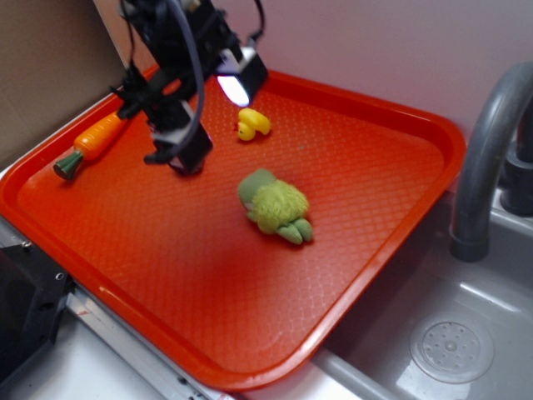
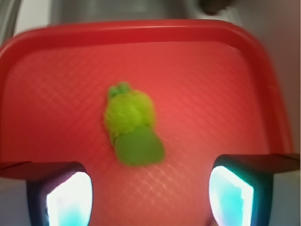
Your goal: Grab the green animal.
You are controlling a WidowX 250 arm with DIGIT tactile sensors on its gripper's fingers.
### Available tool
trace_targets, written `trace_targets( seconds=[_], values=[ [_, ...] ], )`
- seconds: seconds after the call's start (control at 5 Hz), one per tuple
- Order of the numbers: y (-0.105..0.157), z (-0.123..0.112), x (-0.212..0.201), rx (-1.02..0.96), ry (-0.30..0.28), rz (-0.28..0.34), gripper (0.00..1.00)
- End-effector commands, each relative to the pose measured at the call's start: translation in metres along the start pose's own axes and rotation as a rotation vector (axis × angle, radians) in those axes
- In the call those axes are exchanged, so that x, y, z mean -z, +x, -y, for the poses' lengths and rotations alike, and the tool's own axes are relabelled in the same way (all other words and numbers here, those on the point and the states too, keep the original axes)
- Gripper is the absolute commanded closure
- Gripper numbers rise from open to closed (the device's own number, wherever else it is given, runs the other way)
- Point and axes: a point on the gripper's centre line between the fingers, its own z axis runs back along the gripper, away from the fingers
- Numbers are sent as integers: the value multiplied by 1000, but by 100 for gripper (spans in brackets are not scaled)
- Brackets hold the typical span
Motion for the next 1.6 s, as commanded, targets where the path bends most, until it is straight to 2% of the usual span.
trace_targets(
  seconds=[0.0, 0.2, 0.4, 0.6, 0.8, 1.0, 1.2, 1.4],
  values=[
    [22, 1, 29, 114, -65, 11, 0],
    [28, 5, 53, 137, -117, -40, 0],
    [52, 24, 66, 155, -137, -64, 0],
    [58, 30, 75, 181, -152, -96, 5],
    [51, 29, 71, 142, -135, -109, 100],
    [36, 14, 48, -32, -119, -159, 100],
    [2, -9, -3, -283, -137, -191, 100],
    [-11, -13, -45, -525, -75, -378, 100]
  ],
)
